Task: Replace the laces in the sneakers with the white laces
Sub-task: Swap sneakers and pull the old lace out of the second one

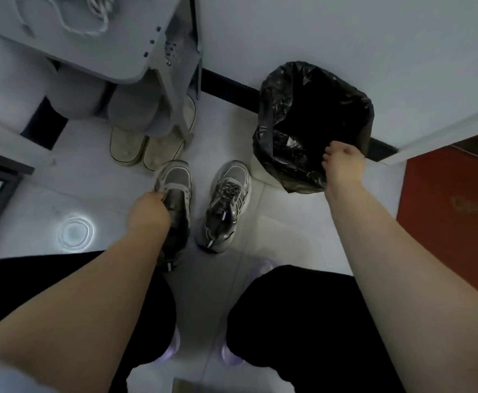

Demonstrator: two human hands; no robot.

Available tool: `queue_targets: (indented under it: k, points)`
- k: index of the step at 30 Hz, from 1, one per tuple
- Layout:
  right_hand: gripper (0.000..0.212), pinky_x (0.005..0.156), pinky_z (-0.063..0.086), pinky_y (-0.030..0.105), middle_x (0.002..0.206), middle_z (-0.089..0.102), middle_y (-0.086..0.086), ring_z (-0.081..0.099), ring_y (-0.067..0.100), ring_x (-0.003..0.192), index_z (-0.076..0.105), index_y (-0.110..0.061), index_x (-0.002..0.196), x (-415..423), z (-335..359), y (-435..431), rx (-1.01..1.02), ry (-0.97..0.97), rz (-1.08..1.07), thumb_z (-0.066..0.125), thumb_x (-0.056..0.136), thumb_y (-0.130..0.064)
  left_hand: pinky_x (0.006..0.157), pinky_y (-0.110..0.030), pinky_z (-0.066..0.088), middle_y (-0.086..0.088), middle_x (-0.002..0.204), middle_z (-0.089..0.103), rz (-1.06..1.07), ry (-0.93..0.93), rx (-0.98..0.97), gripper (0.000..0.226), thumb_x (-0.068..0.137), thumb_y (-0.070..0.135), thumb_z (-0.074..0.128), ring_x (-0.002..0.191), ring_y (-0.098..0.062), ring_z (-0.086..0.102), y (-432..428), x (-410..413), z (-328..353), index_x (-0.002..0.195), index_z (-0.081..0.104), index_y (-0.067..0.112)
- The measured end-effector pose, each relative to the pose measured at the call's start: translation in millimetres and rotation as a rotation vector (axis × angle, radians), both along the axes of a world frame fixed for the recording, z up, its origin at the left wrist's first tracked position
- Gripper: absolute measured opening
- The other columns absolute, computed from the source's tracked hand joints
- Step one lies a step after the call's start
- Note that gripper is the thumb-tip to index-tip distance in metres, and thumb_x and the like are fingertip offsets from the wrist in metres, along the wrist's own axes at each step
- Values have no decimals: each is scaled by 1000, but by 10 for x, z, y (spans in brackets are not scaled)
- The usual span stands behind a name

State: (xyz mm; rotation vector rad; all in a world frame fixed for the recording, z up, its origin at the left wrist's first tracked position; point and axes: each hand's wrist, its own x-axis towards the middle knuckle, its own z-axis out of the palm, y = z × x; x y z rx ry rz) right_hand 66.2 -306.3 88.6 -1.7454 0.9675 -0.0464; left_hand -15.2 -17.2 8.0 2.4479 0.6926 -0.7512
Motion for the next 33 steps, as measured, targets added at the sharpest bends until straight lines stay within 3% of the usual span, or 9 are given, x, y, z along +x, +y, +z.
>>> queue_targets:
  k: [2,5,8,11,21,23,27,30,33]
  points:
    - [23,66,45,22,72,60,-2,54,9,63,61,-11,89,-135,-101,154,-201,-131,34,40,95,-16,96,-36,40,-19,127,55,51,-8,-25,42,91,2,41,113,-36,52,-5,37,-121,131,52,10]
    - [28,63,43,27,63,58,-2,54,15,63,60,-14,75,-449,-431,507,-258,-16,378,42,96,-21,99,-33,36,-17,131,53,86,-29,-107,44,91,0,41,117,-34,50,-52,74,-261,133,49,9]
    - [24,82,48,35,100,67,15,62,32,97,61,-6,103,-729,-923,767,-186,430,836,51,92,-25,101,-28,33,-15,133,52,68,-25,-177,45,90,-3,42,120,-31,49,-99,65,-372,133,48,7]
    - [52,91,40,34,130,52,19,48,35,120,41,-1,130,-861,-1189,898,-184,703,1017,52,93,-36,104,-28,30,-16,137,48,53,-24,-199,45,90,-2,43,123,-31,46,-100,69,-424,134,47,7]
    - [32,77,40,30,117,60,21,56,35,108,59,3,111,-593,-979,1069,-431,724,1110,39,95,-16,107,-33,32,-15,144,38,-3,110,-233,62,90,17,55,128,-32,40,-72,-22,-254,144,27,12]
    - [30,75,39,29,115,61,21,57,35,107,60,1,106,-623,-717,1033,-423,720,1200,40,94,-18,103,-34,34,-17,140,41,-32,68,-220,60,89,24,57,126,-33,42,-191,27,-34,142,32,10]
    - [33,69,40,27,98,67,18,61,31,89,44,-11,62,-719,-9,1039,-500,695,1330,42,92,-25,93,-32,43,-15,121,60,-51,3,-388,34,87,27,62,109,-29,57,-411,101,650,114,57,6]
    - [34,68,37,27,89,63,14,56,28,82,45,-7,66,-905,541,1079,-586,585,1340,42,93,-27,82,-37,52,-20,97,66,-126,25,-435,25,78,29,72,83,-29,64,-413,2,1259,82,54,12]
    - [25,65,35,27,89,62,15,52,29,79,51,-9,78,-1222,971,1114,-637,455,1299,43,91,-28,82,-37,53,-13,98,66,-235,-74,-284,46,69,28,79,87,-27,64,-326,-232,1791,99,51,8]
